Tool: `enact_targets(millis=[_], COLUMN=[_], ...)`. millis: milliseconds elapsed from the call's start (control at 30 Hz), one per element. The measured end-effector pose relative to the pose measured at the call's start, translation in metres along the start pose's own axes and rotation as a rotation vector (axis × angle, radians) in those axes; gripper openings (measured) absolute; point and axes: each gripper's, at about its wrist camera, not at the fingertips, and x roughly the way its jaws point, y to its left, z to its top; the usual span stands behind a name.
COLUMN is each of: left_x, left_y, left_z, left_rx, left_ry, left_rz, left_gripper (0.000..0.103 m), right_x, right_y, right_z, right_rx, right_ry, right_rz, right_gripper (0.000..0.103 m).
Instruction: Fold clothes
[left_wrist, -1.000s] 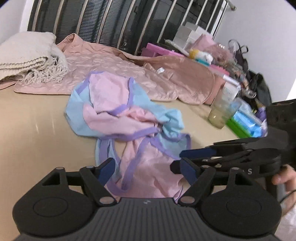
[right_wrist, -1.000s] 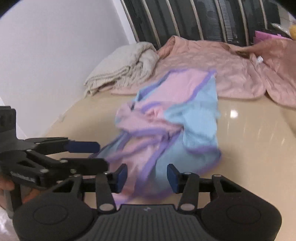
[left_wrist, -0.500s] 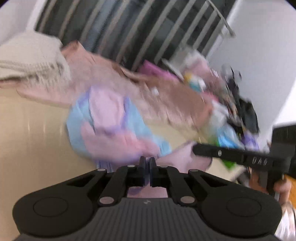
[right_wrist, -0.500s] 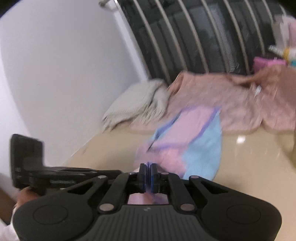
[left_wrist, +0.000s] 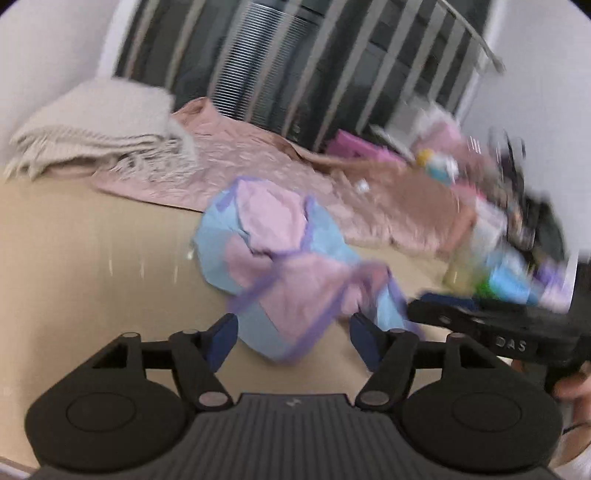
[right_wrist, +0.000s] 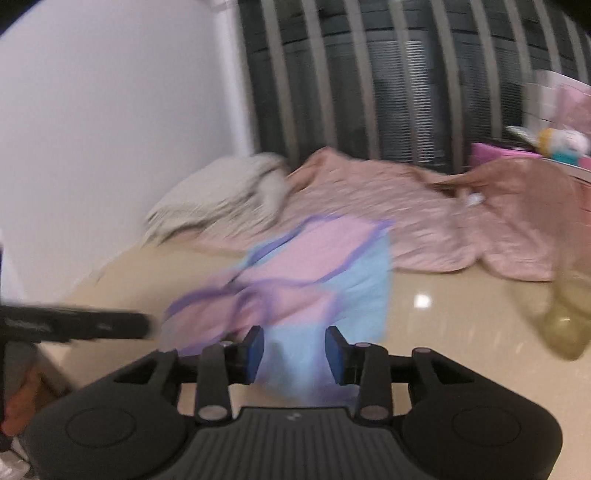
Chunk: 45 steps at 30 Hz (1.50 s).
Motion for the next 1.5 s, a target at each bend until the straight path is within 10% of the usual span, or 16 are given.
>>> enact_targets(millis=[167,233,467,667,733,833,1000,1100,1233,1500], left_x=[0.024,0.027,0.022,-0.013,-0.016,-0.011,-0.008,0.000,0.000,-0.018], left_y=[-0.027,-0.028,-0.034,-0.052,-0.049,-0.041,-0.042,-0.042,-0.034,-0.023], left_z=[-0.011,-0.015,-0.026,-0.030,-0.028,-0.024,-0.029,-0.032,-0.029,-0.021], left_rx=[0.123,0.139,0.227,0.313,0.305,0.251,0.251,0.258,0.193,0.100], left_ry=[0.022,0.009,-0.086,-0.220,-0.226,-0.177,-0.166,-0.142,-0.149,-0.214], left_rz=[0.124,0.190,0.357,0.466,0.463,0.423,0.371,0.350,0.343,0.355], left_gripper=[0.068,0.067,0.052,0.052,0.049,0.017,0.017,0.035,0.005,0.002], right_x=[0.049,0.054,-0.012,-0.040,-0.036,-0.023,-0.016,-0.014,-0.006,-0.013], right_y=[0.027,0.023,0.006,0.015,0.019,0.028,0.049,0.056,0.065,0.051], right_z=[0.000,0.001,0.009,-0.003,-0.010,-0.021,-0.034,-0.035,-0.038,-0.041], right_rx=[-0.098,-0.046,0.111,0.044,0.013,-0.038,-0.141,-0.160,-0.193,-0.175], right_ry=[0.023,0.044,-0.033,-0.019,0.005,0.025,0.013,0.006,0.000,-0.032], right_rz=[-0.154,-0.144,-0.034,-0.131,-0.175,-0.207,-0.241,-0.231,-0.276,-0.374], right_gripper=[0.035,0.005,0.005,0.004,0.005,0.013,0.031,0.038,0.038,0.038])
